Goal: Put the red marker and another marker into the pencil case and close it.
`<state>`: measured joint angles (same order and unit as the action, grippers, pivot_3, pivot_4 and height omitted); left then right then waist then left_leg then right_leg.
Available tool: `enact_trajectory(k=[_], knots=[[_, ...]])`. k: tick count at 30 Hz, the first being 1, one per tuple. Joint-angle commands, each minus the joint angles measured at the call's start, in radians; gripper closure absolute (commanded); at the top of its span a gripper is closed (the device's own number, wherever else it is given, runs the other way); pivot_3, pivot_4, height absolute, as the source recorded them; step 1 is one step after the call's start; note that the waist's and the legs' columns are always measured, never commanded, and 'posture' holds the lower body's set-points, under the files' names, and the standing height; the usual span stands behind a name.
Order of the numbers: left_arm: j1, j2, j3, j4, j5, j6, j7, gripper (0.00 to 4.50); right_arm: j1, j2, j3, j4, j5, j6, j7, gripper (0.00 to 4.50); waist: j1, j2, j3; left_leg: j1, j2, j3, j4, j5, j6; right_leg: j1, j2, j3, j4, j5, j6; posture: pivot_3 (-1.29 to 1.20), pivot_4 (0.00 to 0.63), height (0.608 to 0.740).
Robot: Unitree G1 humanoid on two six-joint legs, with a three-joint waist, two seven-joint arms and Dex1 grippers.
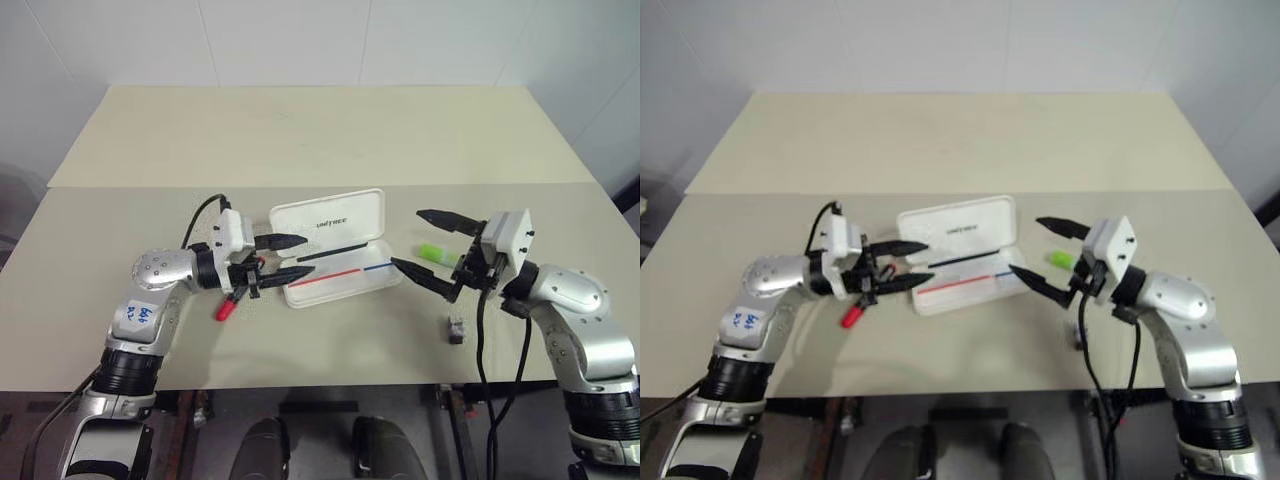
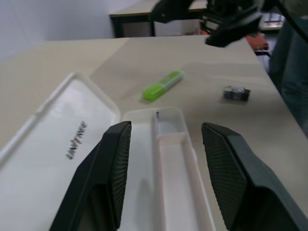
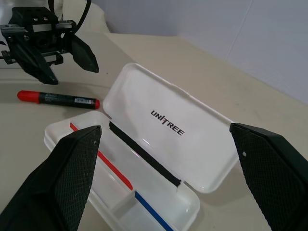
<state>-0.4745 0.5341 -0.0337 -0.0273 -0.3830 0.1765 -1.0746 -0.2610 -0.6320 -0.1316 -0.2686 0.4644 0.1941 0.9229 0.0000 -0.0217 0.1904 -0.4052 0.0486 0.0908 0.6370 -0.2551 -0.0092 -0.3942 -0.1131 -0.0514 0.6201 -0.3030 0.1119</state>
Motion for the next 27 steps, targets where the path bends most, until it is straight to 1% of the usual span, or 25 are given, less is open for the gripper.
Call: enact_trajectory(k=[1,4,6,8,11,15,17,22,27], knots=[[-0.011,0.041,-0.021,-0.042,0.024,-0.019,-0.036,1.98,0.016,-0.031,-0.034,-0.077,0.045,0.036,0.002,0.00,-0.001,0.000,0.000,0.000,0.000,0.000,0.000,0.000,0.000,0.000,0.000,0.000,0.000,0.000,0.000,0.00,0.150,0.740],[-0.013,0.063,-0.063,-0.054,0.066,-0.010,-0.040,1.98,0.050,-0.088,-0.075,-0.115,0.100,0.092,0.033,0.00,-0.001,0.000,0.000,0.000,0.000,0.000,0.000,0.000,0.000,0.000,0.000,0.000,0.000,0.000,0.000,0.00,0.150,0.740],[-0.001,0.064,-0.091,-0.090,0.079,0.040,-0.019,1.98,0.097,-0.129,-0.112,-0.125,0.121,0.103,0.066,0.00,0.001,0.000,0.000,0.000,0.000,0.000,0.000,0.000,0.000,0.000,0.000,0.000,0.000,0.000,0.000,0.00,0.150,0.740],[0.011,0.061,-0.108,-0.119,0.084,0.077,-0.001,1.98,0.126,-0.146,-0.130,-0.131,0.128,0.102,0.074,0.00,0.004,-0.001,0.000,0.000,0.000,0.000,0.000,0.000,0.001,0.000,0.000,0.000,-0.001,0.000,0.000,0.00,0.150,0.740],[0.019,0.060,-0.116,-0.142,0.087,0.100,0.017,1.98,0.141,-0.149,-0.136,-0.140,0.132,0.102,0.068,0.00,0.003,-0.001,0.000,0.000,0.000,0.000,0.000,-0.001,0.001,0.000,-0.001,0.000,-0.001,0.000,0.000,0.00,0.150,0.740],[0.030,0.056,-0.192,-0.163,0.144,0.149,0.043,1.98,0.160,-0.127,-0.129,-0.151,0.126,0.091,0.052,0.00,0.000,-0.001,0.000,0.000,0.000,-0.001,0.000,0.000,0.001,0.000,0.000,0.000,0.000,0.000,0.000,0.00,0.150,0.740],[0.036,0.076,-0.212,-0.165,0.165,0.170,0.040,1.98,0.162,-0.118,-0.124,-0.160,0.124,0.091,0.043,0.00,-0.001,-0.001,0.001,0.000,0.000,-0.001,0.000,0.000,0.001,0.000,0.000,0.000,0.000,0.000,0.000,0.00,0.150,0.740],[0.031,0.095,-0.222,-0.145,0.202,0.174,0.047,1.98,0.169,-0.109,-0.123,-0.174,0.122,0.091,0.036,0.00,0.000,-0.001,0.001,0.000,0.000,-0.001,0.000,0.000,0.001,0.000,0.000,0.000,0.000,0.000,0.000,0.00,0.150,0.740],[0.010,0.086,-0.218,-0.104,0.233,0.170,0.063,1.98,0.183,-0.101,-0.127,-0.196,0.127,0.095,0.026,0.00,0.004,-0.001,0.001,0.000,0.000,-0.001,0.000,0.000,0.001,0.000,-0.001,0.000,0.000,0.000,0.000,0.00,0.150,0.740]])
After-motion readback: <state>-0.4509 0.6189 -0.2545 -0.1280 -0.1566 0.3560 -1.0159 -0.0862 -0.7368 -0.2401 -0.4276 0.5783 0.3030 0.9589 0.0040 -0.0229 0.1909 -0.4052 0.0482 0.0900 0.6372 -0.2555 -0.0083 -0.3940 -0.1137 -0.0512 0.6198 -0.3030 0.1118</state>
